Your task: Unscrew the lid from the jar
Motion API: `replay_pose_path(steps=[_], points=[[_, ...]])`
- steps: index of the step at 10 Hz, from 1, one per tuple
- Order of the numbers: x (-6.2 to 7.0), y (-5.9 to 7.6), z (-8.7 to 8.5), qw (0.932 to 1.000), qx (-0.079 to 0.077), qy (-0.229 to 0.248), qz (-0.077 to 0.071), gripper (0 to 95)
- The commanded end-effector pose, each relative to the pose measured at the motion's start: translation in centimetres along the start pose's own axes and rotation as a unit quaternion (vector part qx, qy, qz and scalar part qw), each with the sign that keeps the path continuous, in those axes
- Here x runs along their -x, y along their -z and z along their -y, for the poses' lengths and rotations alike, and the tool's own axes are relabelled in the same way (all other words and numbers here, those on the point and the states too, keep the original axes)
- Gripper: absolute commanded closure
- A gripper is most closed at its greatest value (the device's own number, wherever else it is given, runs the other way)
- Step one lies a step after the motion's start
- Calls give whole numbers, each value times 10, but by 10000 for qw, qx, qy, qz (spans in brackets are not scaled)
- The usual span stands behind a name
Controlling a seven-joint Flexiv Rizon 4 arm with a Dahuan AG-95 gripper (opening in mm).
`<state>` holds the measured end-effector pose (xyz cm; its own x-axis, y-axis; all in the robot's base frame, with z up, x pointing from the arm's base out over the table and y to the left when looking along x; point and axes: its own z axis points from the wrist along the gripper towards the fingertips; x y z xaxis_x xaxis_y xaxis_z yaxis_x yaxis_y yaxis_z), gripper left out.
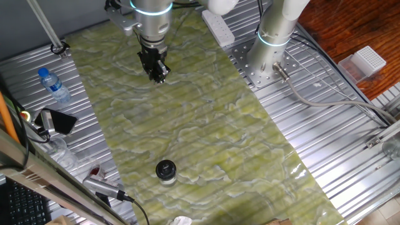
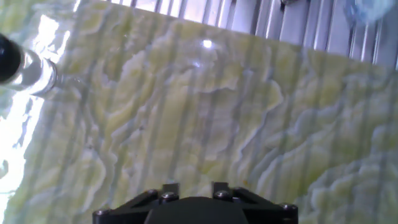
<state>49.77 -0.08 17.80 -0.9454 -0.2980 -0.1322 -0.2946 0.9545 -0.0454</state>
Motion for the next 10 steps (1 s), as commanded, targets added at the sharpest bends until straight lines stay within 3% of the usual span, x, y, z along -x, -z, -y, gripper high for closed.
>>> replay_pose_path(steps=[1,2,3,4,5,6,8,10], points=[[-1,0,0,10000,-80,-1,-31,950],[-2,0,1,9998,-67,127,128,950],[-3,2,1,9998,156,-28,89,950],[-2,1,1,9991,253,-143,-303,950],[-2,1,1,9987,369,-178,-318,950],[0,1,1,9978,583,-102,-307,950],[10,3,2,9976,594,161,-315,950],[38,10,1,9965,532,229,-608,950]])
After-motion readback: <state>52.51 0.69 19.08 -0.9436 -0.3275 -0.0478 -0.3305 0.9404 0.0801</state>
